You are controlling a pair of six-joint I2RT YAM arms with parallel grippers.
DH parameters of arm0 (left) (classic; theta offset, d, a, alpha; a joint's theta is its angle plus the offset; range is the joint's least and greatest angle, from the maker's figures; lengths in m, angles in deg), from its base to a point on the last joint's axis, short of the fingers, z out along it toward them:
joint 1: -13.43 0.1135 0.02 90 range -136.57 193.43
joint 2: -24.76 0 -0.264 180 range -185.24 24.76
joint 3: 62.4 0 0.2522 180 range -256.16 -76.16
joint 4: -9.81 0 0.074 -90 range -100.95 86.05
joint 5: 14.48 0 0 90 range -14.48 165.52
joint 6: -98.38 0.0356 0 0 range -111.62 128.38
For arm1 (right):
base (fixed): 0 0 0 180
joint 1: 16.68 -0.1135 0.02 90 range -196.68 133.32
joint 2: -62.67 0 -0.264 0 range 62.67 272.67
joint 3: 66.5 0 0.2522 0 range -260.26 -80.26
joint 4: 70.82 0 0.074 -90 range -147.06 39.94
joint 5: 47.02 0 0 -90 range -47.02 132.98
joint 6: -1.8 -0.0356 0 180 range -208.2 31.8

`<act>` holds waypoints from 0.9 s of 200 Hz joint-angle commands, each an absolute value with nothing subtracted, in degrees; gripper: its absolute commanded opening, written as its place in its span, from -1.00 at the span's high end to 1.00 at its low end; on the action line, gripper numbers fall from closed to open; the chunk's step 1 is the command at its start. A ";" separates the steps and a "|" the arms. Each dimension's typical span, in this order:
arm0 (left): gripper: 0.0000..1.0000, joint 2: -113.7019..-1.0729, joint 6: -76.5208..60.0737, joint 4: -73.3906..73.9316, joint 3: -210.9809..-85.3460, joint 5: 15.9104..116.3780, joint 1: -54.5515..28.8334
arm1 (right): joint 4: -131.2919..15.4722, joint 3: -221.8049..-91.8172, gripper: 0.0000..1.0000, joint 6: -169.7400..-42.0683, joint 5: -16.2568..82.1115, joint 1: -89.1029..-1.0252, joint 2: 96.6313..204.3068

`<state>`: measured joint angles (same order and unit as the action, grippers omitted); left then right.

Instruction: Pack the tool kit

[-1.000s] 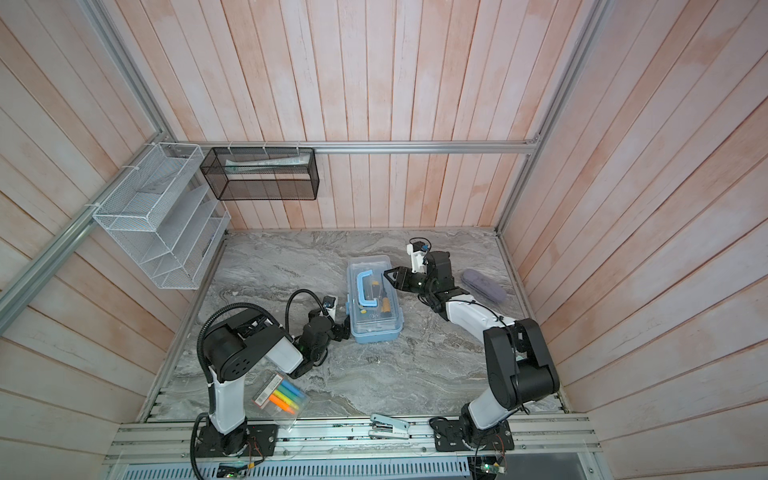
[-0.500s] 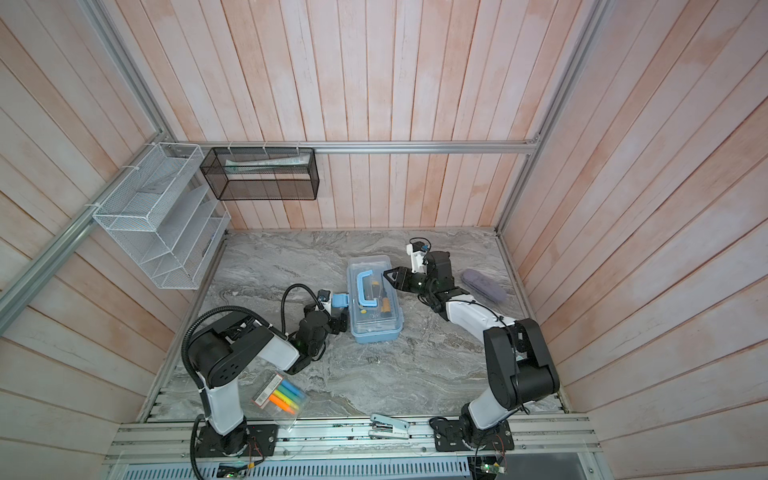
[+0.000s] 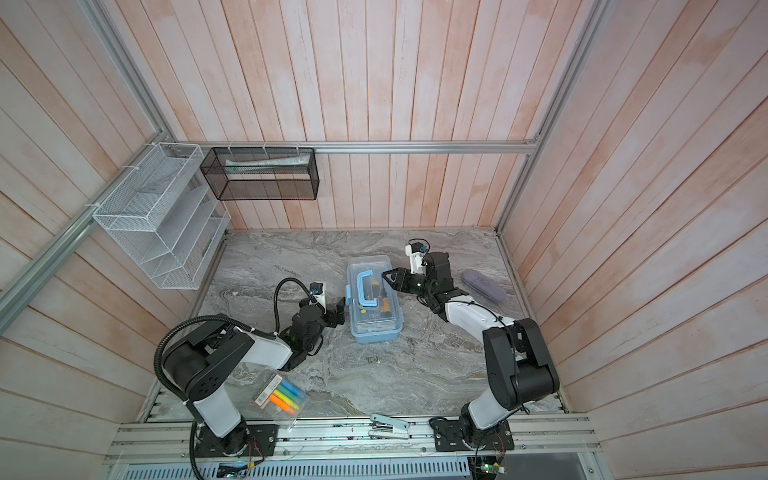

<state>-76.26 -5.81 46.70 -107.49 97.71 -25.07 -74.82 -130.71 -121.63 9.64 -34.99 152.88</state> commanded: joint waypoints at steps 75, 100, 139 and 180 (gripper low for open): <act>-0.79 -72.69 -23.78 45.01 -108.98 82.29 -21.76 | -76.57 -129.30 0.14 -122.66 8.26 -36.13 152.70; -0.78 -71.26 -25.95 45.30 -108.32 80.72 -21.37 | -76.66 -129.13 0.14 -122.75 8.26 -36.32 152.93; -0.72 -70.55 -27.68 44.81 -108.17 79.20 -21.35 | -76.75 -128.95 0.14 -122.75 8.28 -36.45 153.12; -0.45 -72.71 -31.16 48.56 -107.31 76.16 -21.23 | -76.61 -128.94 0.15 -122.74 9.04 -36.64 153.81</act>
<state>-71.54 -28.44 45.11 -108.09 78.65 -21.20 -75.91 -129.67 -122.55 9.00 -36.19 152.88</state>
